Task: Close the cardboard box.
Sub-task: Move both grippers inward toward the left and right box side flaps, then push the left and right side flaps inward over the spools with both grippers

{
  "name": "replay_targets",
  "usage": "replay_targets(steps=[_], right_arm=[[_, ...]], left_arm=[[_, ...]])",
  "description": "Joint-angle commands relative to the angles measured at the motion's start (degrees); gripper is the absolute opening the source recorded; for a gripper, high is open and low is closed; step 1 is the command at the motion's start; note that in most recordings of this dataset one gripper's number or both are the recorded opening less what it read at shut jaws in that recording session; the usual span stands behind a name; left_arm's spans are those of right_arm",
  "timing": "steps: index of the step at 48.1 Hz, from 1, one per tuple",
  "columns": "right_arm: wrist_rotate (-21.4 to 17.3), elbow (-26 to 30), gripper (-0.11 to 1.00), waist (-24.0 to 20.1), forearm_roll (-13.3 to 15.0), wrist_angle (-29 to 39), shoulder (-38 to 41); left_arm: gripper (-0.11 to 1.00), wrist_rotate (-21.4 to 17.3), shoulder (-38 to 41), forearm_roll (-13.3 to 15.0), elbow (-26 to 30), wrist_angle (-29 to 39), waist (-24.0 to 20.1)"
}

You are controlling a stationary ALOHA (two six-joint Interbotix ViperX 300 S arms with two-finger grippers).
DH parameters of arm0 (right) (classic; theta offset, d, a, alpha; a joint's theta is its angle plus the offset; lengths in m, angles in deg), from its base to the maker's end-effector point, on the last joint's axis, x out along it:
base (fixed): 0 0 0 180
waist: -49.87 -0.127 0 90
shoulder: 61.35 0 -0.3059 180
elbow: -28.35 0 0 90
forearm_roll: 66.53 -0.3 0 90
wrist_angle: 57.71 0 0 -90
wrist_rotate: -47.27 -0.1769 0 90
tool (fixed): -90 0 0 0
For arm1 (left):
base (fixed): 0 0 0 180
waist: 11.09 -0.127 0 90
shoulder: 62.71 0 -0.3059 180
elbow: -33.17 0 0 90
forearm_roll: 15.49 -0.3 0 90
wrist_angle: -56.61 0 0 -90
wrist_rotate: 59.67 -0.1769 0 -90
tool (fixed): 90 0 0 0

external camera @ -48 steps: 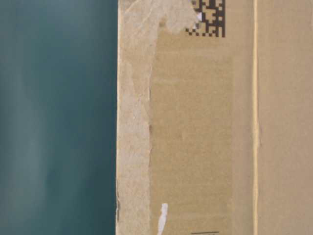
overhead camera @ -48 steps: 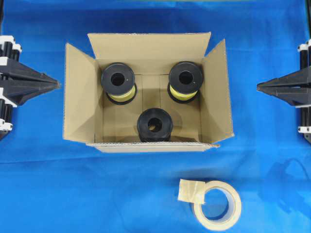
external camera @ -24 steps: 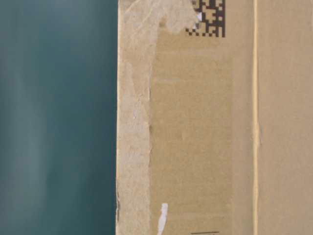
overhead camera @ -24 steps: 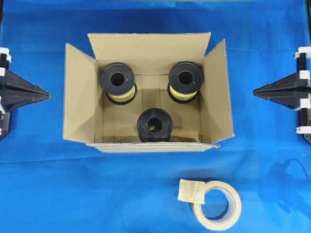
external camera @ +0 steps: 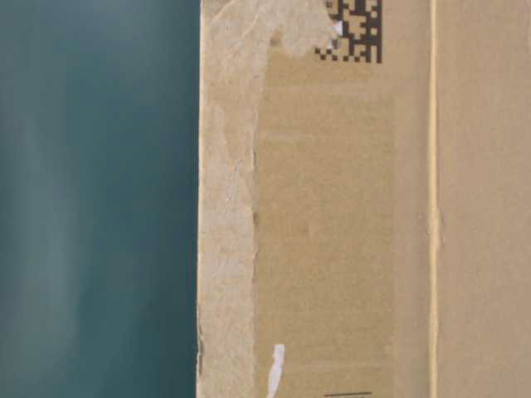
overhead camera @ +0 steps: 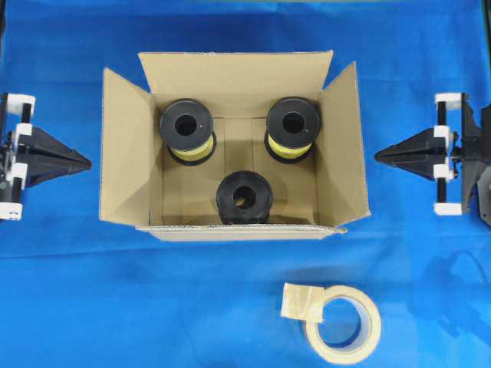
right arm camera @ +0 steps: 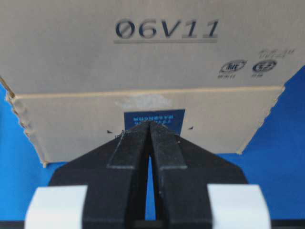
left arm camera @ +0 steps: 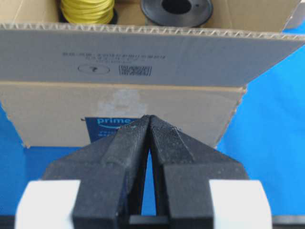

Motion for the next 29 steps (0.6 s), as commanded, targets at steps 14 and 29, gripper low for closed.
replay_targets(steps=[14, 29], right_arm=[[0.2, 4.0, 0.0, 0.1, -0.4, -5.7, 5.4], [0.9, 11.0, 0.0, 0.1, -0.1, -7.3, 11.9]], left_arm=[[0.0, -0.1, 9.3, 0.1, 0.5, -16.6, -0.8], [0.0, -2.5, 25.3, 0.1, 9.6, -21.9, -1.1]])
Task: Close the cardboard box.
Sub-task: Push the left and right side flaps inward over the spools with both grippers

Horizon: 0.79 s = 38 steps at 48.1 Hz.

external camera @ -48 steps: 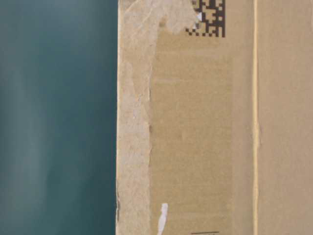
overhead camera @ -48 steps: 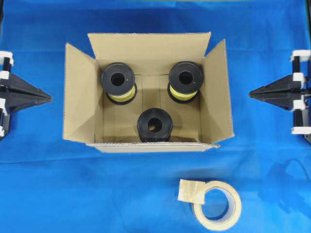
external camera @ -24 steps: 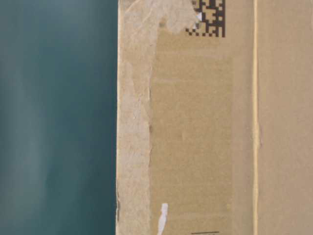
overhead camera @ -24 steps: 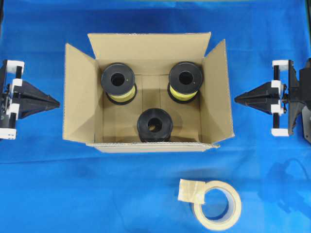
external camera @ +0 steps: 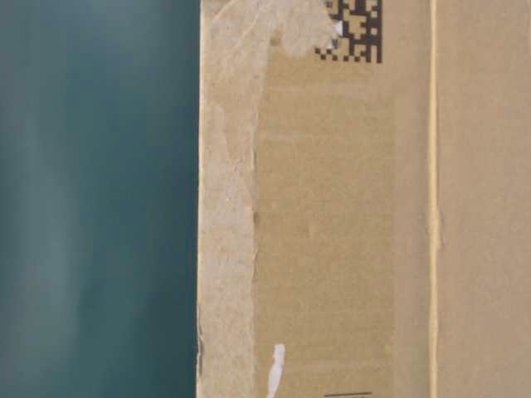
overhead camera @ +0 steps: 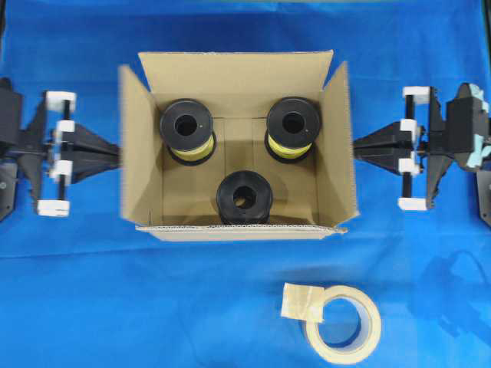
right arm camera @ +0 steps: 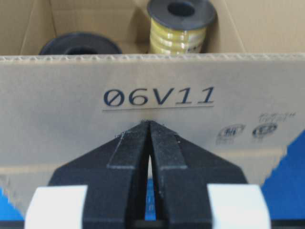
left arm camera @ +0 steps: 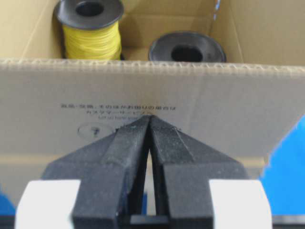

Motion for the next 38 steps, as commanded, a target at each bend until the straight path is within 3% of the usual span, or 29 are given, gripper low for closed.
replay_targets(steps=[1, 12, 25, 38], right_arm=[[0.1, 3.0, 0.0, 0.1, 0.1, -1.6, 1.2], [0.2, 6.5, 0.0, 0.1, 0.2, -6.5, 6.6], [0.2, 12.1, 0.0, 0.3, 0.2, -6.9, 15.0], [-0.1, 14.2, 0.0, 1.1, -0.2, -6.9, 21.7]], left_arm=[[0.0, -0.7, 3.9, 0.1, 4.3, -0.8, -0.4], [0.0, -1.2, 11.9, 0.0, 10.3, -2.3, -2.5], [0.0, -2.3, 20.0, 0.1, 16.7, -2.1, -3.2], [0.0, -2.6, 26.3, 0.0, 18.7, -2.5, -3.3]])
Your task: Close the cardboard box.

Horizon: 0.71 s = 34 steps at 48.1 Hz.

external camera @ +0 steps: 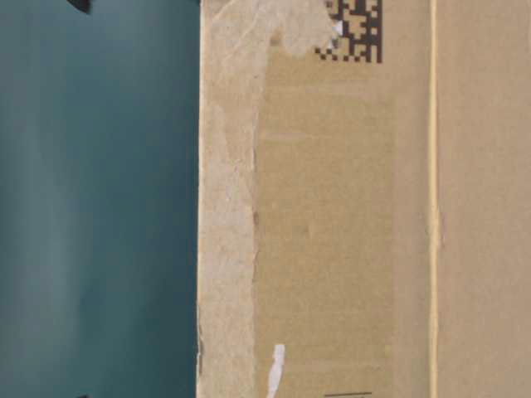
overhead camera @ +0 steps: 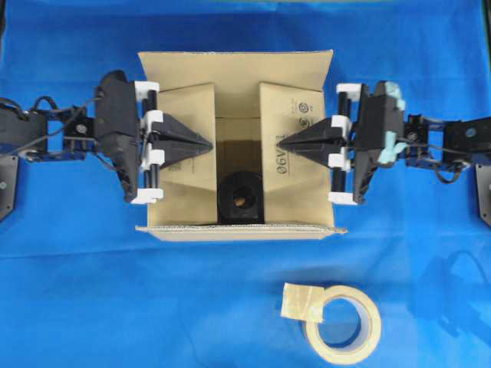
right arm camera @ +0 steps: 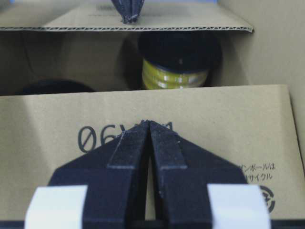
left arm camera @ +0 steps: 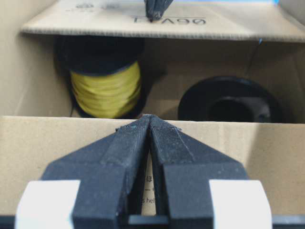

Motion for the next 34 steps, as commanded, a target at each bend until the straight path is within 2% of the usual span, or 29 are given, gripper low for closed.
replay_targets(steps=[1, 20, 34], right_arm=[[-0.2, 1.3, 0.0, 0.3, -0.3, -0.5, 1.1], [-0.4, 1.1, 0.0, 1.2, -2.0, -0.7, 3.9], [-0.4, 1.3, 0.0, 1.2, -2.0, -0.7, 4.0]], left_arm=[[0.0, 0.0, 1.3, 0.1, 1.2, -0.7, -0.4], [0.0, 0.2, 6.3, 0.1, 2.7, -3.6, -0.8], [0.0, -0.4, 9.8, 0.1, 9.2, -3.6, -4.2]])
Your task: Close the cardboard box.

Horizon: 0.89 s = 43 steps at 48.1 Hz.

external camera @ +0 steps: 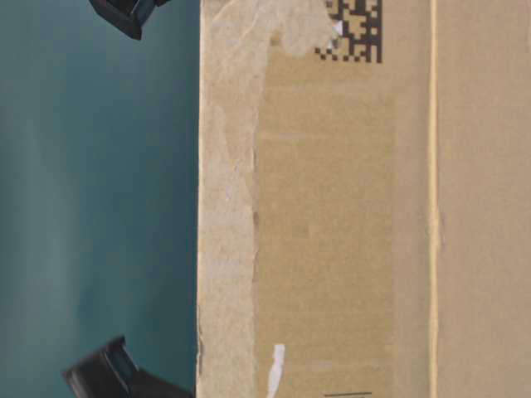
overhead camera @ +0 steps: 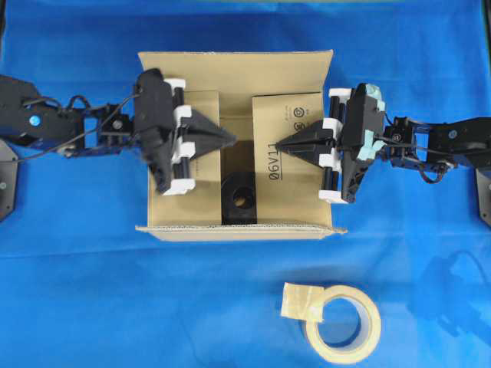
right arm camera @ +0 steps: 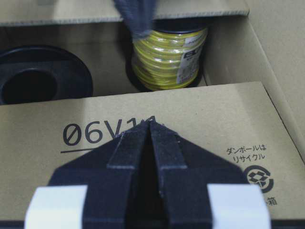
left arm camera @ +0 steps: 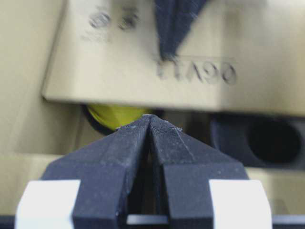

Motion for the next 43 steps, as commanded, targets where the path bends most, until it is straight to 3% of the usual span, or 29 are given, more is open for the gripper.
replay_targets(steps=[1, 19, 43], right_arm=[[0.1, 1.0, 0.0, 0.4, -0.2, -0.4, -0.5], [0.1, 1.0, 0.0, 0.4, -0.2, -0.3, -0.4], [0.1, 0.9, 0.0, 0.4, -0.2, -0.4, -0.5]], left_arm=[[0.0, -0.3, 0.6, 0.1, 3.6, -0.5, -1.6], [0.0, -5.3, 6.1, 0.0, 12.6, 0.2, -4.9], [0.0, -5.2, 10.5, 0.1, 12.7, 0.4, -6.9]])
